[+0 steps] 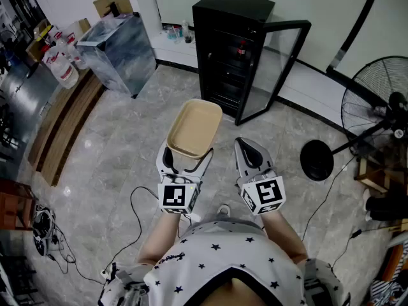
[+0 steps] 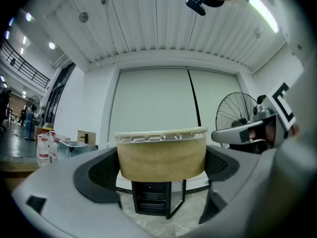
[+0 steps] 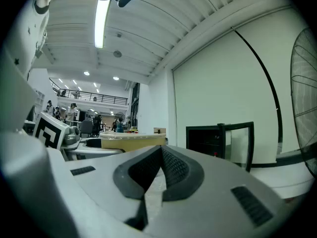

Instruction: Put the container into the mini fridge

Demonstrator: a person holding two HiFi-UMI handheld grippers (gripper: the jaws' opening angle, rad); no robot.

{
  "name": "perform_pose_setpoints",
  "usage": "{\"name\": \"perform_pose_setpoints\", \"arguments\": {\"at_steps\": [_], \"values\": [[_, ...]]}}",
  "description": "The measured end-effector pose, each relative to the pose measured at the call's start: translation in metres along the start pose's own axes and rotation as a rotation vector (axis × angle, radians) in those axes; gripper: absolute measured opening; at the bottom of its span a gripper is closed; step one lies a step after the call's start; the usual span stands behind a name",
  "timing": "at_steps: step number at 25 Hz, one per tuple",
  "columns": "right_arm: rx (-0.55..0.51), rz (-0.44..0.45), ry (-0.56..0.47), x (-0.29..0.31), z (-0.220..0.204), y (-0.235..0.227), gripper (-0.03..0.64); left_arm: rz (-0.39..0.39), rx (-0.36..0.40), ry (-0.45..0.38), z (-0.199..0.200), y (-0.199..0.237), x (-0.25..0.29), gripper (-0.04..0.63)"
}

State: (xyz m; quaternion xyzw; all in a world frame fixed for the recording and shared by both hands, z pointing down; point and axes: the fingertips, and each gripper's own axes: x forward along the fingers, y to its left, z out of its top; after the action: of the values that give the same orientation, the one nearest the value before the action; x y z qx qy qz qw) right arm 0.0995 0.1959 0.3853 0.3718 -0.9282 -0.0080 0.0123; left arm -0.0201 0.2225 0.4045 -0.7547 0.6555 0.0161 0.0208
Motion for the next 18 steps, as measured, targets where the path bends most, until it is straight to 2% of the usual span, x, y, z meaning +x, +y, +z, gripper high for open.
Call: {"name": "perform_pose_setpoints", "arguments": {"at_steps": [7,13,18], "values": [[-0.002,-0.024,0.03,-0.019,-0.005,0.009,-0.006,0.01,-0.006,-0.021,0.002,-0.002,-0.021,0.532],[-0.019,-0.008,0.024,-0.028,-0.003,0.013,-0.006,0.013,-0.017,-0.049,0.009,-0.01,-0.026,0.532],[0.006,0.014,0.005,-0.031,-0.002,0.013,-0.006,0.025,-0.015,-0.058,0.012,-0.016,-0.027,0.532]]}}
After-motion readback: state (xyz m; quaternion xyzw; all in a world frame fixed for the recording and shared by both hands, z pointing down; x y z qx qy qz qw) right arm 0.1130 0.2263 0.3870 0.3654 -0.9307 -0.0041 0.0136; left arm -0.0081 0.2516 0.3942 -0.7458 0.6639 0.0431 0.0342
